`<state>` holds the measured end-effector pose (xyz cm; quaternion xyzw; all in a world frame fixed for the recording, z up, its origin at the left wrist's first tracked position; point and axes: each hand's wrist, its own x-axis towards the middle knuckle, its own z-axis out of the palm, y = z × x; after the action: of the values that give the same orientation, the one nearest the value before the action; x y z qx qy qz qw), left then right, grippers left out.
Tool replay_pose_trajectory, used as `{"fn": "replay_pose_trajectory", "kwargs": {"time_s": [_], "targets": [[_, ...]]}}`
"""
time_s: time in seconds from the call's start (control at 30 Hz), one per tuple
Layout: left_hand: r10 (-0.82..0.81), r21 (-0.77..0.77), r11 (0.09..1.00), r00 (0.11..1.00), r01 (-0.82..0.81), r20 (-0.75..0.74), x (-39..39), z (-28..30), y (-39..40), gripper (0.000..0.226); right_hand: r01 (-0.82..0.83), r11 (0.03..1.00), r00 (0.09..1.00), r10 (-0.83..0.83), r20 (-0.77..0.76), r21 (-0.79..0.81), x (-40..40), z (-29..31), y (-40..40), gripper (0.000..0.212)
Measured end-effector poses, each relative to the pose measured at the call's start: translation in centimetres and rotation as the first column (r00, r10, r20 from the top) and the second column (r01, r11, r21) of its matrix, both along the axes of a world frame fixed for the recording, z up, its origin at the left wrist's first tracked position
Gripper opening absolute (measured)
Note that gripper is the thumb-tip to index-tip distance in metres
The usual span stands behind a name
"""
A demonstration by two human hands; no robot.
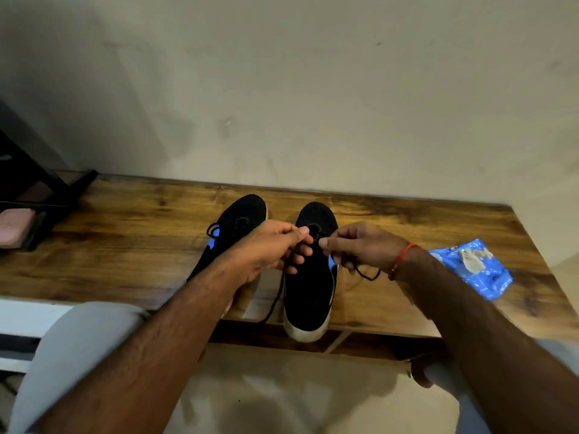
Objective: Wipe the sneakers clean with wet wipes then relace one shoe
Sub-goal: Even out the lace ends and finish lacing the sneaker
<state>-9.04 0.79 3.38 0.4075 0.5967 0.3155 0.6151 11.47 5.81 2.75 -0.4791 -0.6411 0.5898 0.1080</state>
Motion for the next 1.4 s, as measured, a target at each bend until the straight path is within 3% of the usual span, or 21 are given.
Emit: {"fn": "replay_pose_trajectory", "kwargs": {"time_s": [0.1,0.23,0.33,0.43,0.53,0.67,0.77,0.9,1.13,1.27,1.4], "targets": [[0.053,-0.016,0.999,0.963,-0.051,0.266,0.8,2.7,-0.4,0.025,0.163,0.980,0.944,-0.189,-0.269,-0.115,-0.6,2.5,0.0,0.026],[0.164,-0.006,0.982,0.834,-0.190,0.526,1.3,6.8,-0.8,0.032,0.266,0.909,0.762,-0.402,-0.508,-0.320,-0.8,6.2,-0.3,0.024],[0.194,0.037,0.962,0.773,-0.270,0.604,1.7,10.8,-1.1,0.041,0.278,0.898,0.701,-0.432,-0.567,-0.341,-0.8,9.2,-0.6,0.029],[0.193,0.091,0.947,0.776,-0.307,0.601,1.9,14.6,-1.5,0.040,0.331,0.914,0.685,-0.403,-0.607,-0.235,-1.0,12.6,-0.9,0.032],[0.208,0.175,0.924,0.832,-0.339,0.514,1.9,17.0,-1.7,0.024,0.408,0.909,0.705,-0.373,-0.604,-0.086,-1.2,15.2,-1.0,0.021],[0.281,0.402,0.859,0.949,-0.316,0.146,1.9,18.6,-2.1,0.019,0.503,0.841,0.786,-0.350,-0.510,0.198,-1.6,17.5,-1.9,0.022],[0.360,0.592,0.778,0.922,-0.210,-0.146,1.8,19.1,-1.8,0.027,0.535,0.711,0.834,-0.357,-0.420,0.457,-2.2,18.6,-2.1,0.030],[0.392,0.707,0.706,0.809,0.041,-0.438,2.3,20.1,-1.4,0.024,0.367,0.546,0.919,-0.337,-0.204,0.753,-2.9,19.2,-2.0,0.036],[0.344,0.678,0.725,0.791,0.119,-0.507,2.6,20.4,-1.0,0.027,0.099,0.478,0.973,-0.230,0.016,0.873,-1.8,19.6,-1.2,0.033],[0.335,0.679,0.726,0.806,0.108,-0.487,2.8,20.3,-0.9,0.031,-0.099,0.382,0.943,-0.259,0.210,0.919,-1.4,20.0,-1.2,0.032],[0.336,0.683,0.721,0.801,0.120,-0.495,2.8,20.2,-0.7,0.032,-0.124,0.340,0.941,-0.258,0.220,0.932,-1.4,19.9,-0.8,0.033]]}}
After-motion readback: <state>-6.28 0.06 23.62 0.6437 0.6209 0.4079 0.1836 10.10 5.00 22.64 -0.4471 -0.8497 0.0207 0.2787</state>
